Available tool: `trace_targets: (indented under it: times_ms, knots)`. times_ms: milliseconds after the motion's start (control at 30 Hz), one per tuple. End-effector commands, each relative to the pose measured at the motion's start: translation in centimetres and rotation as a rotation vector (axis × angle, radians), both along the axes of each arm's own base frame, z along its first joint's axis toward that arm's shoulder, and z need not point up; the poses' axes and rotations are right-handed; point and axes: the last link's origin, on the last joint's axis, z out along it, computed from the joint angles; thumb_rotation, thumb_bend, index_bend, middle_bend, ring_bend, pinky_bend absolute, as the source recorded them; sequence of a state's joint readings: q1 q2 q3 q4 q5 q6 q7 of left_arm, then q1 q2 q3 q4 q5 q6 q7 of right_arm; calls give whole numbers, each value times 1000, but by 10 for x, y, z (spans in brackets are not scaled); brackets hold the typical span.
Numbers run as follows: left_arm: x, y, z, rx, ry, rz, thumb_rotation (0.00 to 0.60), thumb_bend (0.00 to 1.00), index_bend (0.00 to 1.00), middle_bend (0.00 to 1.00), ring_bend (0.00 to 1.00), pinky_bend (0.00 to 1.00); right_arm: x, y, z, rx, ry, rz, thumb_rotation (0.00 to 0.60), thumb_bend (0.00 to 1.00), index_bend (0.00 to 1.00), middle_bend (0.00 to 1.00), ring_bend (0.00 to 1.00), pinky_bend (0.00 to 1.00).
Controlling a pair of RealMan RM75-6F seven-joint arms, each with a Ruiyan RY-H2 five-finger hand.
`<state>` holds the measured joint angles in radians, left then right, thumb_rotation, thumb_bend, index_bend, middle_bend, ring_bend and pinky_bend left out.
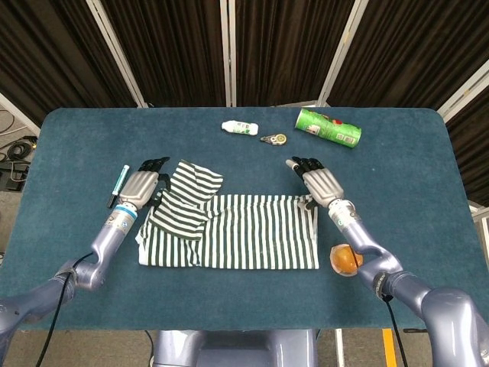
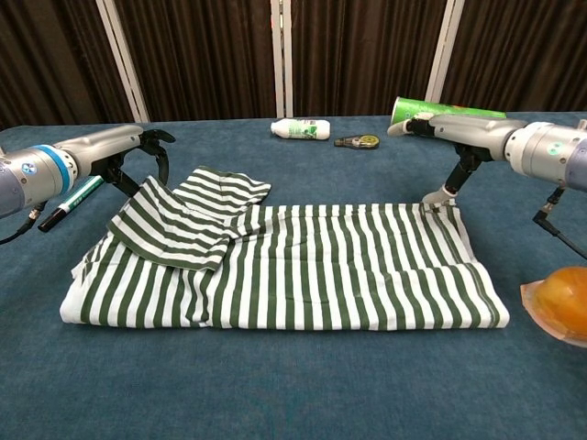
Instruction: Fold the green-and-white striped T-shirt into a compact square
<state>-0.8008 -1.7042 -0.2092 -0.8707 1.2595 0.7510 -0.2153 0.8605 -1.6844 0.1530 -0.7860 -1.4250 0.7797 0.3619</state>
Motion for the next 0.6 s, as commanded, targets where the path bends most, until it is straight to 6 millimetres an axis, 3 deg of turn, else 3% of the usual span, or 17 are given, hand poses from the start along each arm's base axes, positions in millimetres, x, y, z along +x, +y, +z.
trace_targets:
  times_ms: [33,300,600]
  knots:
    - [0,2,1,-2,10,0,600,675,838,0,0,0,-3,17,27,-42,-41,45,600,89,0,0,0,0]
    - [-4,6,-3,-13,35,35,600,675,837,0,0,0,-17,79,76,-85,-80,61,600,60,0,0,0,0]
    - [-5,12,-4,7,29,55,600,674,837,0,0,0,-34,136,105,-148,-60,28,600,37,2,0,0,0]
